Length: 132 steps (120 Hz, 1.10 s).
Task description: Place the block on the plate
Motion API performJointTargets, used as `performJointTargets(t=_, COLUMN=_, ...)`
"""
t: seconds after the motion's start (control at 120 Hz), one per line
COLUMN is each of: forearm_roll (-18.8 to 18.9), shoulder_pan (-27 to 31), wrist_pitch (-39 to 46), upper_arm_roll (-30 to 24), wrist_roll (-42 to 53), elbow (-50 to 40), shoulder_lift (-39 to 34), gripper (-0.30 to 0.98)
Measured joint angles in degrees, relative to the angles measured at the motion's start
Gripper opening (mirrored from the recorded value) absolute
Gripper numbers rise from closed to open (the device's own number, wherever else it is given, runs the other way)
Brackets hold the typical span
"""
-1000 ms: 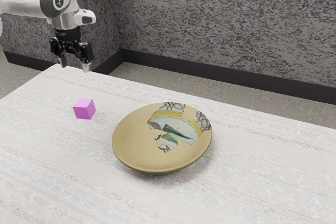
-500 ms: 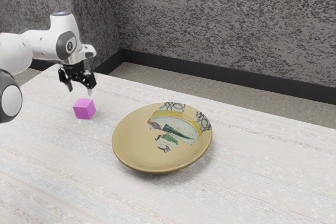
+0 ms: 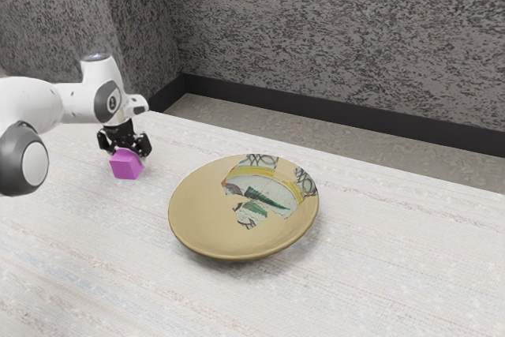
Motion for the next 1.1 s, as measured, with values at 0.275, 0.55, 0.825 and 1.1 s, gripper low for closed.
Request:
performJointTargets(t=0.275, forearm_roll=-0.41, shoulder_pan=-0.05, wrist_pitch=1.12, upper_arm_roll=0.09, wrist_roll=0.08, elbow=0.08, shoulder_lift=0.61, gripper=0.47)
performJointTargets(t=0.55, forearm_roll=-0.37, shoulder_pan=-0.63, wrist_pitch=-1.44, upper_arm_roll=-0.06, wrist_roll=0.36, elbow=-0.85, shoulder_lift=-4.04, gripper=0.45)
performJointTargets(t=0.825, forearm_roll=-0.43, shoulder_pan=-5.91, wrist_pitch=-5.17, upper_arm_roll=-0.31, wrist_roll=0.54, elbow=-12.95, shoulder_lift=-17.18, gripper=0.45)
performJointTargets(t=1.1, forearm_roll=-0.39, shoulder_pan=-10.94, wrist_pitch=-8.93, upper_arm_roll=-2.62, wrist_roll=0.58, elbow=-18.04, shoulder_lift=-23.63, gripper=0.45)
